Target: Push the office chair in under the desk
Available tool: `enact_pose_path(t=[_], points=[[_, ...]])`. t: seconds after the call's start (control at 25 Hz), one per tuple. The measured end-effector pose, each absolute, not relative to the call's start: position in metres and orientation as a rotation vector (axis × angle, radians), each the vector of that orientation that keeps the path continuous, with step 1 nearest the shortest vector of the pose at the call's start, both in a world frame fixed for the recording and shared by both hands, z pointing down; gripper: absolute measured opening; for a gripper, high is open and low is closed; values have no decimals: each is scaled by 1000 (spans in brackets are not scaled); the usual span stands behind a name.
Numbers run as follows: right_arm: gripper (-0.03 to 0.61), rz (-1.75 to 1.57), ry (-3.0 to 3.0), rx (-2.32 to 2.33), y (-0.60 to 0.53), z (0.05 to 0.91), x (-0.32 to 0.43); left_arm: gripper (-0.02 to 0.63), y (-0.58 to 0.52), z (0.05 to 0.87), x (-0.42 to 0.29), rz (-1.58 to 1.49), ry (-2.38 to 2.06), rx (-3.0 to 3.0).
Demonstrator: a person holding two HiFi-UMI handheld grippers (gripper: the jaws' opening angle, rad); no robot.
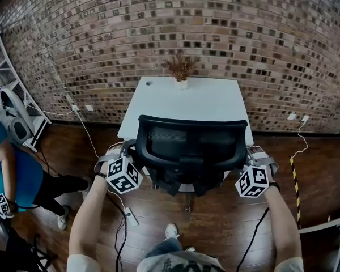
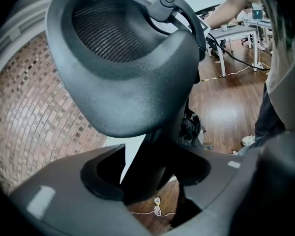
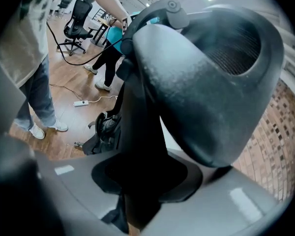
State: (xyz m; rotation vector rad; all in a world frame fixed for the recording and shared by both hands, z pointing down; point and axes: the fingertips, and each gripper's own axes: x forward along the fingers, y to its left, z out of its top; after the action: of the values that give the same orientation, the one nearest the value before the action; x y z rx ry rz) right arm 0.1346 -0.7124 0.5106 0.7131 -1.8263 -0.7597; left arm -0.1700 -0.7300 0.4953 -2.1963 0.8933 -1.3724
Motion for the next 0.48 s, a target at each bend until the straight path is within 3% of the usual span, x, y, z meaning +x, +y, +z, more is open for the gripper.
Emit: enact_pose_path(t=[0.48], points=[[150,-765,-1820,741,-719,509,129,302,-740,494,-174,-1323,909,-2192]])
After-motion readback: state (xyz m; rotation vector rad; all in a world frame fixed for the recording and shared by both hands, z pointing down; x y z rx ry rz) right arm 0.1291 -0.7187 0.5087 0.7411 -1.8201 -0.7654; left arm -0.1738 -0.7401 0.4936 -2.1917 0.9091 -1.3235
